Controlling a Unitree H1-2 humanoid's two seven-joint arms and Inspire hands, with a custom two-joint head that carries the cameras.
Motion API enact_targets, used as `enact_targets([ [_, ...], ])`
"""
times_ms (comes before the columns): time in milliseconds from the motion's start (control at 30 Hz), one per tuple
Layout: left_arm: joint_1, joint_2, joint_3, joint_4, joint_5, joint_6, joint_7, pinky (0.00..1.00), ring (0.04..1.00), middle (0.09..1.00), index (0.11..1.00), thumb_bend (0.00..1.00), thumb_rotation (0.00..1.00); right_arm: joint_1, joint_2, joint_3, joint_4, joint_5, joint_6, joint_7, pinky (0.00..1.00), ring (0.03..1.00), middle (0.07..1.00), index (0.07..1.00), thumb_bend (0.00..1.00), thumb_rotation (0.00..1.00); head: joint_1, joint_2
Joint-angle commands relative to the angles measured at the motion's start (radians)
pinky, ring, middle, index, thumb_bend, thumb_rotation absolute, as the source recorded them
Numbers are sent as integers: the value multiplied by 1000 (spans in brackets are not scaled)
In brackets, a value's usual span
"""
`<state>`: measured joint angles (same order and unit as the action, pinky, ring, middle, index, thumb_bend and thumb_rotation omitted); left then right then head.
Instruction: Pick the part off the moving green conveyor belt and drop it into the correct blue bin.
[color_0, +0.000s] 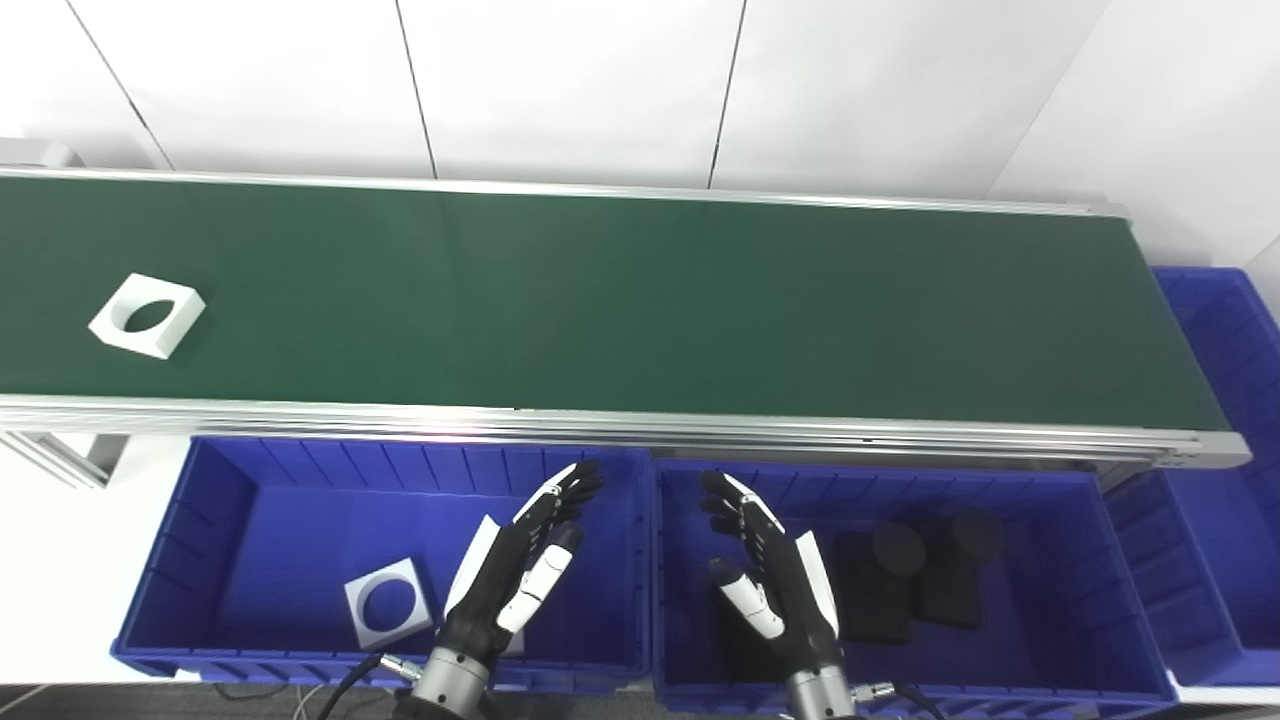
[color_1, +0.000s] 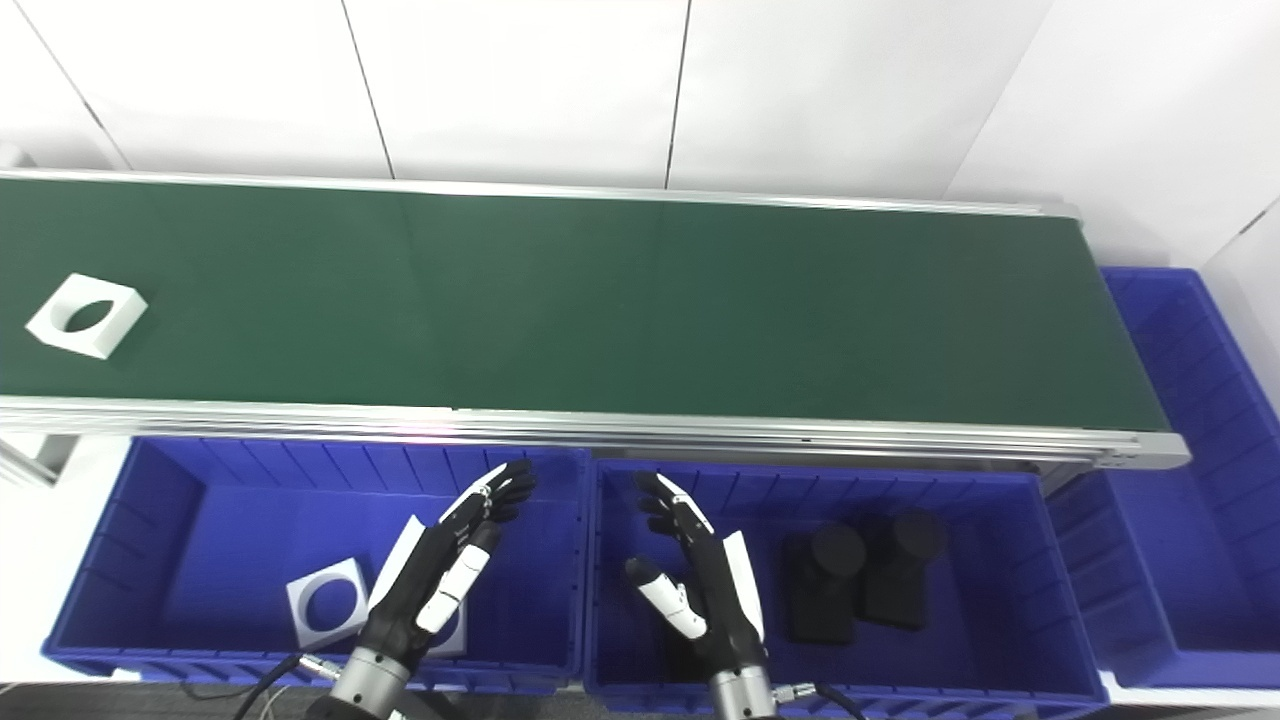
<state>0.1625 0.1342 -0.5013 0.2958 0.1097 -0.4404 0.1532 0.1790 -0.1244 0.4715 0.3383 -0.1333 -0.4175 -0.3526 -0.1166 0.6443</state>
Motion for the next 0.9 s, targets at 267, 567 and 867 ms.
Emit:
enact_targets([
  [267, -20, 8, -8, 1, 6, -30, 27, 863, 878, 867, 885, 518, 1000, -14, 3, 7, -3, -1, -52, -18, 787, 821, 858, 845, 860, 913, 5, -17],
  [567, -19, 15, -22, -1, 8, -30, 42, 868, 882, 870, 885, 546, 1000, -10, 1, 11, -6, -1, -52, -18, 794, 822, 860, 848, 864, 916, 5, -15],
  [867, -17, 14, -24, -4, 6, -30, 44, 873, 886, 871, 884, 531, 1000, -10, 1, 13, -2, -3, -52, -21, 795, 823, 862, 849, 859, 916, 4, -17],
])
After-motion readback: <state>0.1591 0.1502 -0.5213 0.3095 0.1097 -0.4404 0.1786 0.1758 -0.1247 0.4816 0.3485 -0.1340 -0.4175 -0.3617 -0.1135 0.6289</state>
